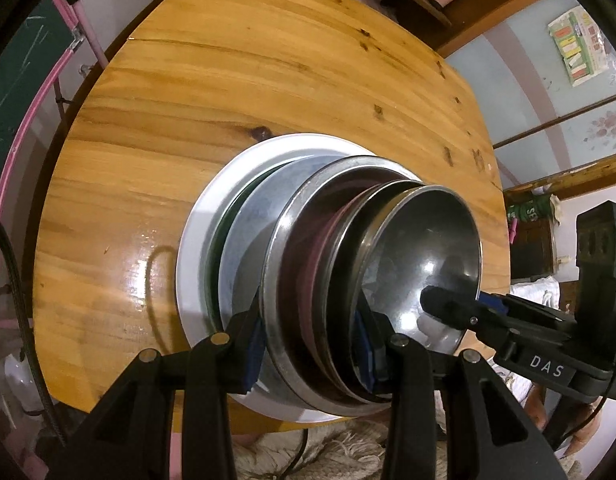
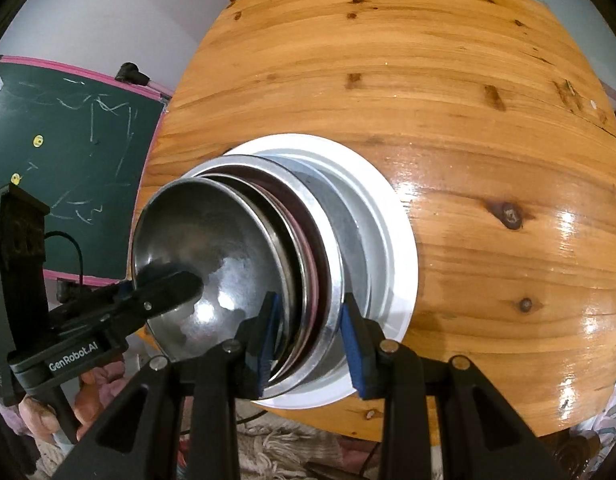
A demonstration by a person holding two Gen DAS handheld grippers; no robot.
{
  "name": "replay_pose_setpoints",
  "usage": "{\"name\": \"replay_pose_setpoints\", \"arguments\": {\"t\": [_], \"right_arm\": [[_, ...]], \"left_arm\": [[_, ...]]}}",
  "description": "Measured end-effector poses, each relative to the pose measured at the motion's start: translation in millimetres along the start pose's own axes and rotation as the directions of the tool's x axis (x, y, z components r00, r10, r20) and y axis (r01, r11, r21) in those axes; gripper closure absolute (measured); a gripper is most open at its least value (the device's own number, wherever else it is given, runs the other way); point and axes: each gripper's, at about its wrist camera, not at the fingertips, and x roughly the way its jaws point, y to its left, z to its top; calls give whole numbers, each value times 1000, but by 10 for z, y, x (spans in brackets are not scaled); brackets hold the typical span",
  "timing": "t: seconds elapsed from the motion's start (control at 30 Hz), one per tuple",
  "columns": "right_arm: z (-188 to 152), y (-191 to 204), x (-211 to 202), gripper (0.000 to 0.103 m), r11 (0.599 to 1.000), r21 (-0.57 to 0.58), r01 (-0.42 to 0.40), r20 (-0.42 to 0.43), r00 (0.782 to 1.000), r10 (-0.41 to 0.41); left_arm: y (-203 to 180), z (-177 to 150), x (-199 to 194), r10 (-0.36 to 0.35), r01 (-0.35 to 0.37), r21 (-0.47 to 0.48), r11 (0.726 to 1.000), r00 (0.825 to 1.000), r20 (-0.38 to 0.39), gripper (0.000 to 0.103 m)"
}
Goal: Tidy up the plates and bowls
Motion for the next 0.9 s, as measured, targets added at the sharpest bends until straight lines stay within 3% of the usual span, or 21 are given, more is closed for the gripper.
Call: {"name": "replay_pose_setpoints", "arguments": {"t": [0.23, 0.37, 0.53, 0.7, 0.9], "right_arm": [[39, 11, -3, 71, 1000, 6, 18, 22, 1000, -18], [27, 13, -62, 68, 1000, -4, 19, 43, 999, -19], [-11, 18, -193, 65, 999, -19, 33, 91, 995, -31], [-102, 13, -410, 65, 999, -28, 29, 158, 987, -24], [-258, 32, -764, 65, 999, -38, 28, 258, 966, -17]], "left_arm": [[-85, 54, -53, 20, -20, 26, 999, 999, 30, 61], [-116, 57, -205, 37, -40, 37, 999, 996, 86, 43], [-175, 48, -396, 60, -67, 44, 997, 989, 138, 41], [-331, -22, -643, 87, -104, 76, 992, 975, 203, 33], [-671, -105, -957, 70, -120, 157, 980, 953, 295, 19]]}}
